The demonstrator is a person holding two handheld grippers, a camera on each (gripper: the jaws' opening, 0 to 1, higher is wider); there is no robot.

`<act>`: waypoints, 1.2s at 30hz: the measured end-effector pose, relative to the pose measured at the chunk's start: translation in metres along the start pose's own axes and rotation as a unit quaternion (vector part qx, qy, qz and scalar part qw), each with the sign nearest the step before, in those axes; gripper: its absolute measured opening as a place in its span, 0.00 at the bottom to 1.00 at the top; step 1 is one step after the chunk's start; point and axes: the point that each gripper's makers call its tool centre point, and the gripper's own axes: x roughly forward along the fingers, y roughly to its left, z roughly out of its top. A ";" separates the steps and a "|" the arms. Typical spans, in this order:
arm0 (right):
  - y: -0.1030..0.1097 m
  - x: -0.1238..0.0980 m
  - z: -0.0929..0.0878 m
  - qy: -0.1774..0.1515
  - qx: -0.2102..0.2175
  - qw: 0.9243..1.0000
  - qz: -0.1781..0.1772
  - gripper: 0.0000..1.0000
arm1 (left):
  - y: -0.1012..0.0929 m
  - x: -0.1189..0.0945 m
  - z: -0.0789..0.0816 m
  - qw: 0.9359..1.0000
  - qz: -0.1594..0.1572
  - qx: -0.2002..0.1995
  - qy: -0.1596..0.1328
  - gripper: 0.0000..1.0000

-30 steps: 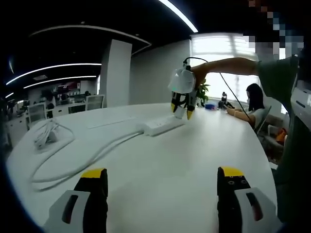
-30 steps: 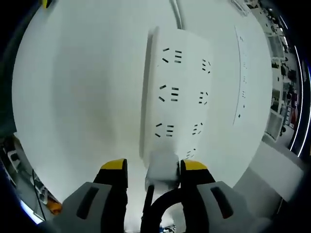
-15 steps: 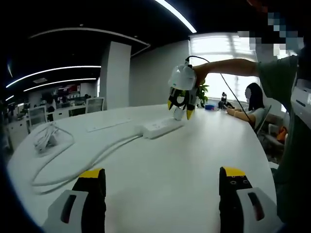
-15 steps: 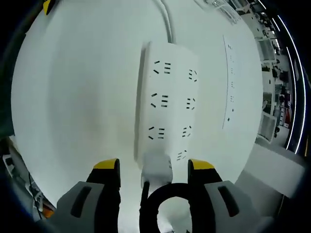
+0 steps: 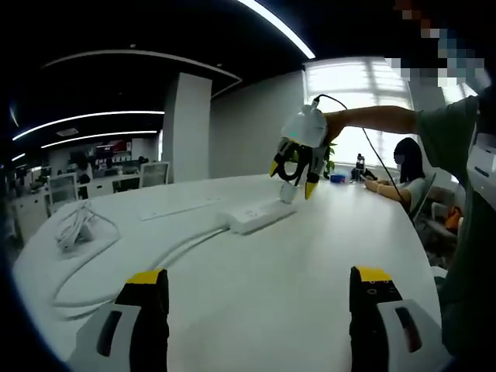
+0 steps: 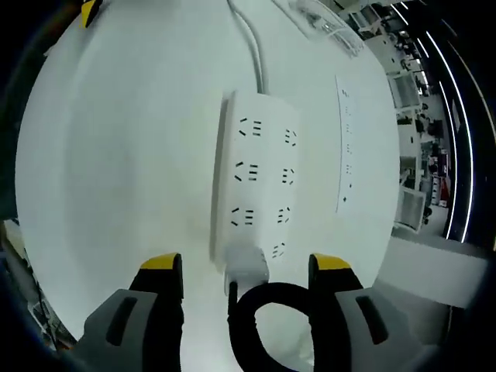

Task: Straighten the power strip on the desk, plug the charger into it

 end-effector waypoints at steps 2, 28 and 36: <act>-0.001 -0.002 0.001 -0.006 0.000 1.000 -0.002 0.65 | -0.002 0.001 0.000 1.000 -0.003 0.003 0.006 0.99; 0.001 -0.027 0.016 -0.130 0.042 0.990 -0.019 0.94 | -0.007 0.002 0.000 1.000 -0.003 0.003 0.020 0.99; 0.002 -0.030 0.018 -0.162 0.058 0.985 -0.025 1.00 | -0.010 0.003 -0.001 1.000 -0.005 0.006 0.026 0.99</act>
